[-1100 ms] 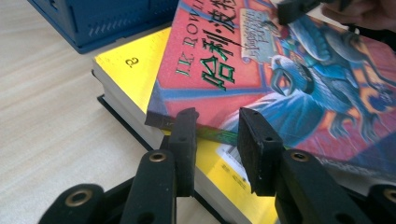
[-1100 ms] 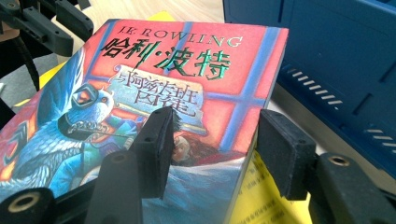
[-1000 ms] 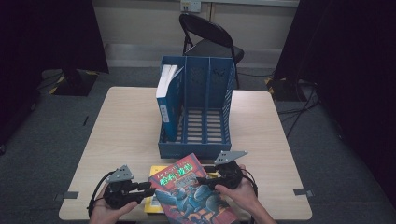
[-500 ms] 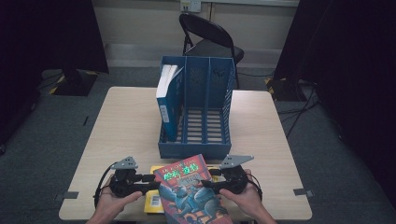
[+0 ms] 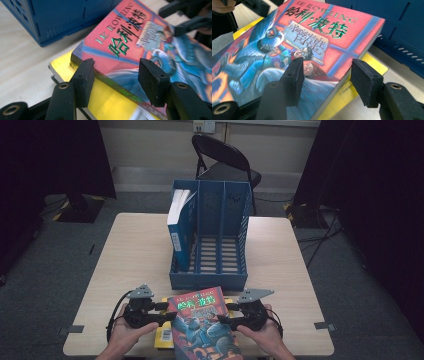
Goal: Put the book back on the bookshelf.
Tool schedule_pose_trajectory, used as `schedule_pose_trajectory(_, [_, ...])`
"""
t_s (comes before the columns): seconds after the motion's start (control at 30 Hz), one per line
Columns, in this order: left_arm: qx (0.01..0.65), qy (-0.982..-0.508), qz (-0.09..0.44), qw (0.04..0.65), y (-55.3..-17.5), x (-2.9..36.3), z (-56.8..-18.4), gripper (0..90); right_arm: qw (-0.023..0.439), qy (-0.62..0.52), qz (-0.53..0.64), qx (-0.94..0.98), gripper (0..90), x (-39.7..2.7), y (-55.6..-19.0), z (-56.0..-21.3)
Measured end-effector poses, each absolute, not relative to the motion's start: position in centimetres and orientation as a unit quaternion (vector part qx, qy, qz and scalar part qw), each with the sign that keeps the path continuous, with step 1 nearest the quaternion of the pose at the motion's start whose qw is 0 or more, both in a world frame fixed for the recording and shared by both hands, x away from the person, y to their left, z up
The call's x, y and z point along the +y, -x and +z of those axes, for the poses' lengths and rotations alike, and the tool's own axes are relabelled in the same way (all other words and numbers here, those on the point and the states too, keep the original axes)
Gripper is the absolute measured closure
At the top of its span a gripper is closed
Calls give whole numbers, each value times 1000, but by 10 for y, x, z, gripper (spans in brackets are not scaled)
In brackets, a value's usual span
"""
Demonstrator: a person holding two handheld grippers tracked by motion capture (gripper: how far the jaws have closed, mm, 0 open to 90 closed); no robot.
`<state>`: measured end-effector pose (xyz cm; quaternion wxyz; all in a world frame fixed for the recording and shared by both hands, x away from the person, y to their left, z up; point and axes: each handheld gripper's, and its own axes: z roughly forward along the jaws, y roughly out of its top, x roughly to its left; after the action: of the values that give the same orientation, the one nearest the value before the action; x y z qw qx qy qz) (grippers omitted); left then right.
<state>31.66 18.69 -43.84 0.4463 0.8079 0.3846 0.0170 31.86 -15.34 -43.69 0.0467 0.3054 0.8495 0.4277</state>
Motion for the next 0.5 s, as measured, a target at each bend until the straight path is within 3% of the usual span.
schedule_pose_trajectory(0.27, [381, -812, 46, 440, -330, 173, -439, 432, 54, -309, 430, 847, 428, -157, -305, -437])
schedule_pose_trajectory(0.5, [390, -801, 15, 454, -331, 180, -446, 409, 50, -301, 432, 849, 402, -159, -305, -437])
